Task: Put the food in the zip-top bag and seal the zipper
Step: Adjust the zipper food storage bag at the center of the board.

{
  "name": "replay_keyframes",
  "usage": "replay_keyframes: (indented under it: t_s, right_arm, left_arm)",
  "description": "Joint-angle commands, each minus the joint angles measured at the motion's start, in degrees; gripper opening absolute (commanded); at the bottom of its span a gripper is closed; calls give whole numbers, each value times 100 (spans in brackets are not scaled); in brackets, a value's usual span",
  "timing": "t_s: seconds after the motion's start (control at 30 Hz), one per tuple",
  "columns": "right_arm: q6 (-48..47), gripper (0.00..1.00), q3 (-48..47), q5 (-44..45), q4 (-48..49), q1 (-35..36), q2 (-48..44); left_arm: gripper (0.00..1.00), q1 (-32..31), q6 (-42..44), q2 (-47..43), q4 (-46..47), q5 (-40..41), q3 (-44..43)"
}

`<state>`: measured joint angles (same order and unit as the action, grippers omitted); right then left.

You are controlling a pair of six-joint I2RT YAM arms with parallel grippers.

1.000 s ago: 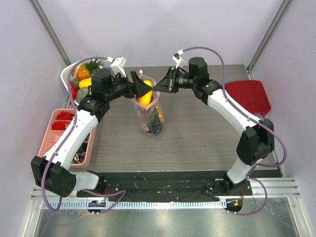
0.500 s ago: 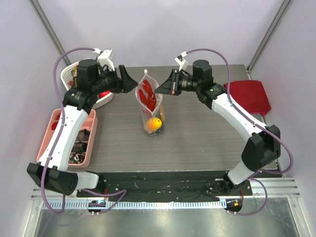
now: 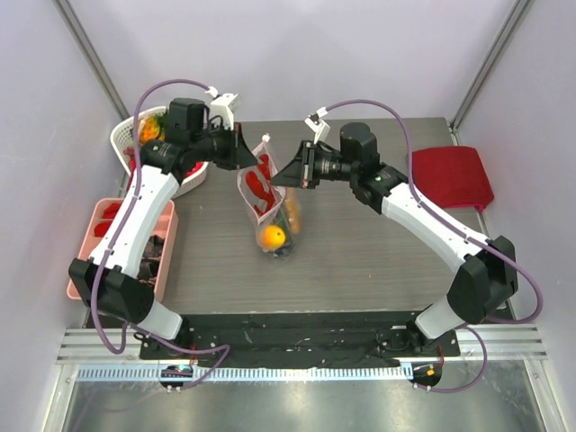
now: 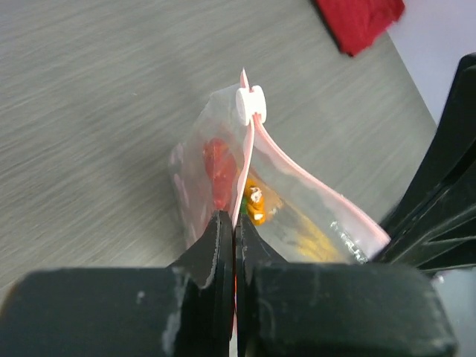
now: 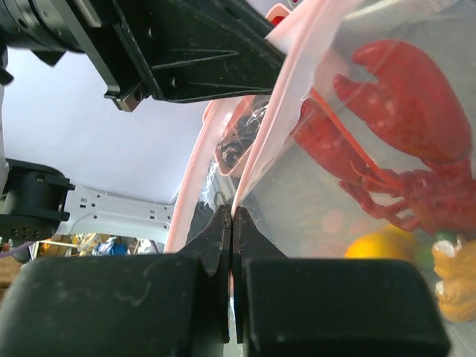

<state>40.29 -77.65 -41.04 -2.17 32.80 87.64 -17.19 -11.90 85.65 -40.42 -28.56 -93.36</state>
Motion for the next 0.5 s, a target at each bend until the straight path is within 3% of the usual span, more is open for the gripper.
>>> replay_keyframes:
  t_s: [0.0, 0.1, 0.17, 0.3, 0.33, 0.4, 0.47]
  right_arm:
    - [66, 2, 145, 149, 630, 174, -440]
    - [-82, 10, 39, 96, 657, 262, -414]
    - [-389, 24, -5, 78, 596, 262, -457]
    - [-1005, 48, 135, 122, 402, 131, -720]
    - [-1162, 58, 197, 131, 376, 78, -800]
    - [-1663, 68, 460, 235, 306, -176, -1132]
    - [-2032, 68, 749, 245, 262, -413, -1380]
  left_arm:
    - [0, -205, 574, 522, -474, -589, -717]
    - [0, -364, 908, 821, -668, -1125, -1069]
    - [0, -373, 1136, 979, -869, -1616, -1254]
    - [0, -347, 2391, 1532, -1871, -2435, -1781]
    - [0, -312, 2455, 1604, -1960, -2496, -1869]
    - [0, -128, 2491, 1718, -1978, -2760, -1905]
    - [0, -4, 2587, 1911, -2004, -3014, -2045]
